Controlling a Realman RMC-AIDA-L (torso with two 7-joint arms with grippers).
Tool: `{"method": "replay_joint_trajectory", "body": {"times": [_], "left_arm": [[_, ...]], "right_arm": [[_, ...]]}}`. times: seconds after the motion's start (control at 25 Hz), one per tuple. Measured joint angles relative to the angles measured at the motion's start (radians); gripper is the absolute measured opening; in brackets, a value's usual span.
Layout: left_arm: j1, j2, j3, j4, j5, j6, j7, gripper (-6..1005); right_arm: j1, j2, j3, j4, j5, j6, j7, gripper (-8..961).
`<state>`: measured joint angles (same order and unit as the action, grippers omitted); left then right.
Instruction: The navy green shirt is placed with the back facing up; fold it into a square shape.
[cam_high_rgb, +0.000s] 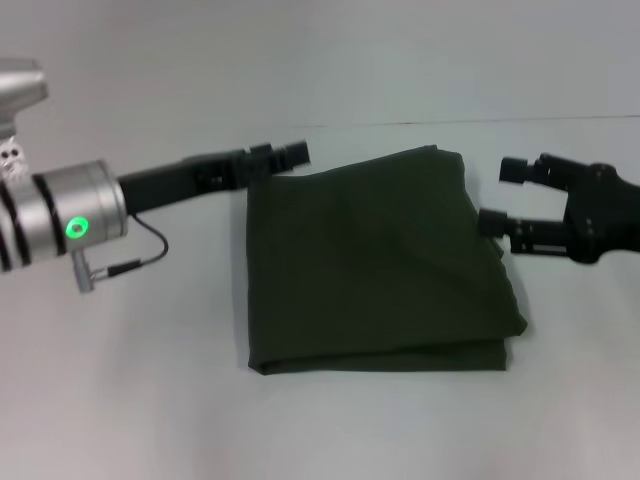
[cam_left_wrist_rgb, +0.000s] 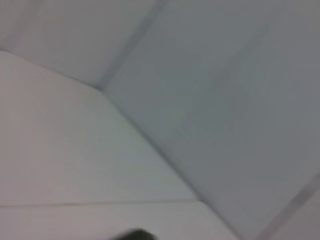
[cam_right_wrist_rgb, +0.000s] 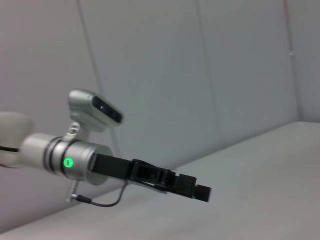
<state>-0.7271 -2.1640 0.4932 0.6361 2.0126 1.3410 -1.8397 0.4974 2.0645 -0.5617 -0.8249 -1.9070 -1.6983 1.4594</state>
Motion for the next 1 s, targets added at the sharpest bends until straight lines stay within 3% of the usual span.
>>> {"method": "replay_joint_trajectory", "body": {"times": [0.16, 0.28, 0.56, 0.72, 1.0], "left_arm": [[0.049, -0.002, 0.005, 0.033, -0.001, 0.187, 0.042, 568], [0.107, -0.005, 0.017, 0.039, 0.007, 0.335, 0.189, 707], [0.195, -0.006, 0.023, 0.064, 0.069, 0.453, 0.399, 969], [0.230, -0.011, 0.014, 0.070, 0.147, 0.479, 0.449, 950], [0.236, -0.013, 0.011, 0.054, 0.223, 0.490, 0.456, 948]], "right_arm": [[-0.016, -0.006, -0.001, 0.022, -0.001, -0.085, -0.007, 931], [-0.019, -0.005, -0.030, 0.083, -0.020, -0.147, -0.035, 931], [-0.014, 0.000, -0.091, 0.152, -0.097, -0.159, -0.063, 931], [-0.014, 0.004, -0.111, 0.178, -0.143, -0.154, -0.079, 931], [-0.011, 0.006, -0.126, 0.200, -0.192, -0.115, -0.082, 931]]}}
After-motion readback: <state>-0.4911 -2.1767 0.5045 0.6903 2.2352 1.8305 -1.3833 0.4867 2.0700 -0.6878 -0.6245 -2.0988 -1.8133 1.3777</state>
